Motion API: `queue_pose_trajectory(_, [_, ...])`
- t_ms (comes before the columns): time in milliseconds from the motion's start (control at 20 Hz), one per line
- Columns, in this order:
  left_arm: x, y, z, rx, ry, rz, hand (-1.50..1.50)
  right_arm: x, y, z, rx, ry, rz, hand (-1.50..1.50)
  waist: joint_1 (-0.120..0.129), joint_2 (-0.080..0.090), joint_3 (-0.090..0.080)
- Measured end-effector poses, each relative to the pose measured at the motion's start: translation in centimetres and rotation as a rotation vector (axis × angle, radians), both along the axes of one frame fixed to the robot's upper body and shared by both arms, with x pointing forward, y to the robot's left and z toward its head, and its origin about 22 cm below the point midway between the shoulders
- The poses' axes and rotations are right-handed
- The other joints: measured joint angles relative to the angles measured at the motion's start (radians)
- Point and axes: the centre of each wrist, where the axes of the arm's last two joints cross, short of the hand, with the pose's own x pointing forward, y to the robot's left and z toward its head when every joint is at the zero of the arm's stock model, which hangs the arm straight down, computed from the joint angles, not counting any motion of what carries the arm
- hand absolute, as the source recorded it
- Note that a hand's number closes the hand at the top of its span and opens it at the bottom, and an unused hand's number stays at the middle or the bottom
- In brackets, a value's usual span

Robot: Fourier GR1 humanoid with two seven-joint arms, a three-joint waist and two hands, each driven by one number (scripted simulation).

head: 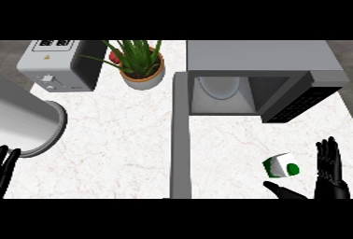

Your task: Pick up the milk, place it into the microwave and close the microwave

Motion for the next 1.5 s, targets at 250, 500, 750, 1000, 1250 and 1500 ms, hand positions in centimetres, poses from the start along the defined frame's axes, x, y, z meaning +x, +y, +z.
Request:
queue_pose_trajectory(250, [-0.1, 0.1, -0.6, -0.005, 0.007, 0.000, -1.50, 0.0, -1.6, -2.0, 0.000, 0.046, 0.020, -1.50, 0.001, 0.000, 0.000])
queue_pose_trajectory(500, [-0.5, 0.3, -1.0, -0.010, 0.011, 0.002, -1.50, 0.2, -2.2, -3.7, -0.001, 0.080, 0.028, -1.50, 0.001, 0.000, 0.000])
queue_pose_trajectory(750, [-0.4, 1.0, -0.5, -0.008, 0.017, 0.000, -1.50, 0.3, -2.8, -5.5, -0.012, 0.107, 0.015, -1.50, 0.001, 0.000, 0.000])
queue_pose_trajectory(1000, [-0.5, 0.7, -0.8, -0.005, 0.016, 0.004, -1.50, 0.6, -3.8, -7.6, -0.001, 0.126, 0.031, -1.50, 0.003, 0.000, 0.000])
queue_pose_trajectory(1250, [0.0, 0.6, -0.5, 0.000, 0.015, 0.012, -1.50, 0.5, -4.0, -9.6, 0.032, 0.153, 0.064, -1.50, 0.003, 0.001, 0.000])
queue_pose_trajectory(1500, [-0.3, 0.8, -0.8, 0.000, 0.013, 0.013, -1.50, 0.9, -4.4, -10.7, 0.079, 0.175, 0.106, -1.50, 0.005, 0.001, 0.001])
